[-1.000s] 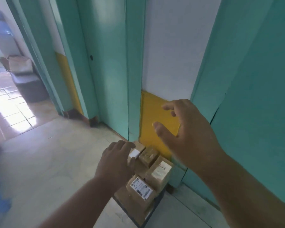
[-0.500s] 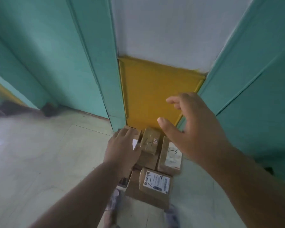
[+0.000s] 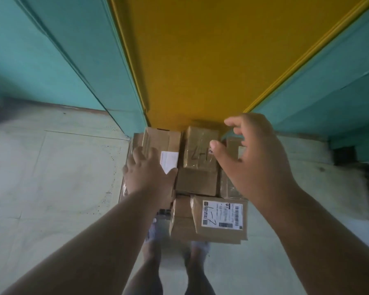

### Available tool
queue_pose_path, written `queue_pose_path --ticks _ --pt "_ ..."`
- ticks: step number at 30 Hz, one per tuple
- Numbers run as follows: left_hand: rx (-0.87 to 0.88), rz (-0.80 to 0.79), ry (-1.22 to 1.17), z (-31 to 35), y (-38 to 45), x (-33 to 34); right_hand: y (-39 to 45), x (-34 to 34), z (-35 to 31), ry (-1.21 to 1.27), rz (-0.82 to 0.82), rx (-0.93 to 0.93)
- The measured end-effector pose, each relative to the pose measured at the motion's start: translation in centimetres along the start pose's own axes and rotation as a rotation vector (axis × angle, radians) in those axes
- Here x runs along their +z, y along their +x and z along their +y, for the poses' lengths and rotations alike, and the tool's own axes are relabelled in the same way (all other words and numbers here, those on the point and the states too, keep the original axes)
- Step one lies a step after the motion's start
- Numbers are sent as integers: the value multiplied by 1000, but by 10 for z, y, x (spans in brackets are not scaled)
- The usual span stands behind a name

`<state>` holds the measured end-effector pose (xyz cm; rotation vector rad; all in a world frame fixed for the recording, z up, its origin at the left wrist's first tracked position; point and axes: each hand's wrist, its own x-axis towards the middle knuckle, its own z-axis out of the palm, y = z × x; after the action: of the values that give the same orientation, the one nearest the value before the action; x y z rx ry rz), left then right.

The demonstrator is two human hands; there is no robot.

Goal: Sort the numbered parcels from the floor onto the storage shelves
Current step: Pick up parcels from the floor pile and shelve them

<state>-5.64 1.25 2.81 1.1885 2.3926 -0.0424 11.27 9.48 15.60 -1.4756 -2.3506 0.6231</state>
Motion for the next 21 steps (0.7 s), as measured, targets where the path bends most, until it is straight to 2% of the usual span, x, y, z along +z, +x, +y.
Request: queue_pose_path --ticks 5,9,14,16,17,19,21 --pt "-3 -109 1 -7 2 54 -6 47 25 53 -111 74" --pt "3 -86 -14 -15 5 67 -2 88 40 56 -173 95" --pt "13 20 -168 -30 7 54 16 127 54 -21 -129 96" --pt "20 52 -382 -43 1 48 22 136 56 -70 -126 99" --pt "4 14 -582 -49 -3 44 25 140 57 -102 -150 108" --pt "-79 -157 -1092 -54 -13 33 29 149 59 -157 -220 139" --pt "-126 -298 -1409 -57 -16 24 29 159 60 -213 -252 154"
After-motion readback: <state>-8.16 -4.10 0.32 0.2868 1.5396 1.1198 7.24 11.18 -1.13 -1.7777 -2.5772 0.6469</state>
